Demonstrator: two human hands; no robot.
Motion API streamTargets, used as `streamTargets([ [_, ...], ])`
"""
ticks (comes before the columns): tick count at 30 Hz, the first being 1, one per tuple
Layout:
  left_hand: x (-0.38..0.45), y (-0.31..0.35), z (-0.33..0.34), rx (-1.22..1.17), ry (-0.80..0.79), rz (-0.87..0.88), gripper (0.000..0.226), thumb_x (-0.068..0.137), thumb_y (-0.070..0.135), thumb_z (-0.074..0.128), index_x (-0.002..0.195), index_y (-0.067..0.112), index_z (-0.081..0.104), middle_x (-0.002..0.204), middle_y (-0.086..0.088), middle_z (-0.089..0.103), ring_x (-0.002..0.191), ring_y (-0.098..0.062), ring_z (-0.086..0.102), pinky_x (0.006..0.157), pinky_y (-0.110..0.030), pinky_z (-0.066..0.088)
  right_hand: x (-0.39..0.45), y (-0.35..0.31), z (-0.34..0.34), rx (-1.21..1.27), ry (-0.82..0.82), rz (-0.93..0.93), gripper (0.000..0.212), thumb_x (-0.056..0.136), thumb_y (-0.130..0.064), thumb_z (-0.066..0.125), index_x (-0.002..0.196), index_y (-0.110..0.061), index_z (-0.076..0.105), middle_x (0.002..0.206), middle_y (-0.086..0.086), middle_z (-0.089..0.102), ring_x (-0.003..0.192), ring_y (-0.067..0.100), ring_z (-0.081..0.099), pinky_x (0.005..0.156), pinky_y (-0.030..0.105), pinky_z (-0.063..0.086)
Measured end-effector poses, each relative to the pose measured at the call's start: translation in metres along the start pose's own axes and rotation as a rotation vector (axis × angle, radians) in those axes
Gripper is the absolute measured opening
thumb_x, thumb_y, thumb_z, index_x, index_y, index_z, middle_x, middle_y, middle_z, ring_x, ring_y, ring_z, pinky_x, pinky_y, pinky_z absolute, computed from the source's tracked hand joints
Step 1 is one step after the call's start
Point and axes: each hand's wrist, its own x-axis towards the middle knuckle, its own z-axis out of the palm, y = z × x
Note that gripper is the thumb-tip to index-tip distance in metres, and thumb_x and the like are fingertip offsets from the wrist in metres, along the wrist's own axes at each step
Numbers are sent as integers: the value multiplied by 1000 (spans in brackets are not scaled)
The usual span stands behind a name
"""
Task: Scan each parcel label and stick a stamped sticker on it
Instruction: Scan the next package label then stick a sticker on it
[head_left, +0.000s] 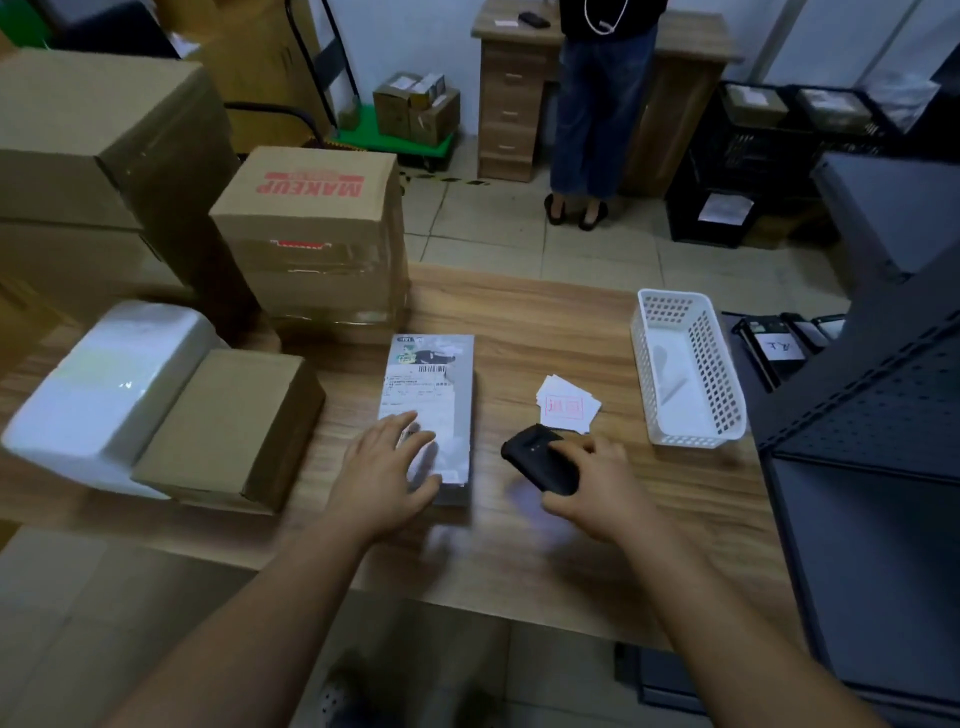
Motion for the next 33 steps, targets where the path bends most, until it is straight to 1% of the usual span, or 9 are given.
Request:
streamTargets([
  [7,25,25,16,26,52,47,62,80,64,38,122,25,62,139,-7,51,131,-31,44,104,-47,35,12,49,74,-186,48,-13,73,81,-56,60,147,-41,33,148,-4,32,131,21,31,106,37,28],
  [11,39,24,18,112,-67,-85,79,74,76,27,141,35,44,158,-2,28,146,-29,20,116,-51,19,24,54,69,-118,46,-22,74,81,-65,58,146,-42,32,150,-4,29,136,22,28,109,40,23],
  [14,45,20,17,110,-128,-111,88,71,80,24,148,38,31,163,1,13,150,-25,5,119,-51,10,54,45,46,20,174,37,65,88,-62,54,145,-37,39,150,-3,34,138,22,30,110,40,23],
  [17,45,19,13,143,-204,-62,84,79,80,30,152,39,21,165,2,4,151,-24,-1,120,-51,7,99,37,26,87,258,125,52,95,-48,53,142,-26,47,145,2,45,132,26,37,107,40,30],
  [20,42,16,12,138,-221,-61,94,69,84,12,153,42,15,165,5,-2,151,-20,-7,121,-48,0,136,36,19,2,210,170,53,95,-43,55,141,-20,48,141,8,46,130,29,39,104,41,34],
  [23,41,12,17,100,-228,-62,93,69,83,11,153,44,12,165,8,-6,151,-17,-11,120,-46,-6,156,41,17,-79,119,214,63,86,-46,67,140,-17,48,138,11,42,130,31,38,103,41,36],
  [27,39,13,24,90,-181,-64,92,69,82,9,152,45,16,165,9,-5,151,-17,-11,119,-45,-9,169,45,9,30,106,294,71,68,-40,87,127,-15,56,131,12,42,127,30,38,100,39,38],
  [30,39,10,24,104,-195,-49,91,70,82,6,153,45,11,165,8,-7,150,-18,-14,119,-46,-9,174,47,4,80,107,331,71,62,-32,91,121,-13,56,128,13,51,118,28,47,87,37,43],
  [33,40,8,20,129,-218,-28,85,78,83,12,153,44,5,164,7,-11,150,-20,-17,119,-46,-9,172,49,2,238,137,357,61,68,-19,87,120,-10,56,120,13,62,94,22,56,72,32,43],
])
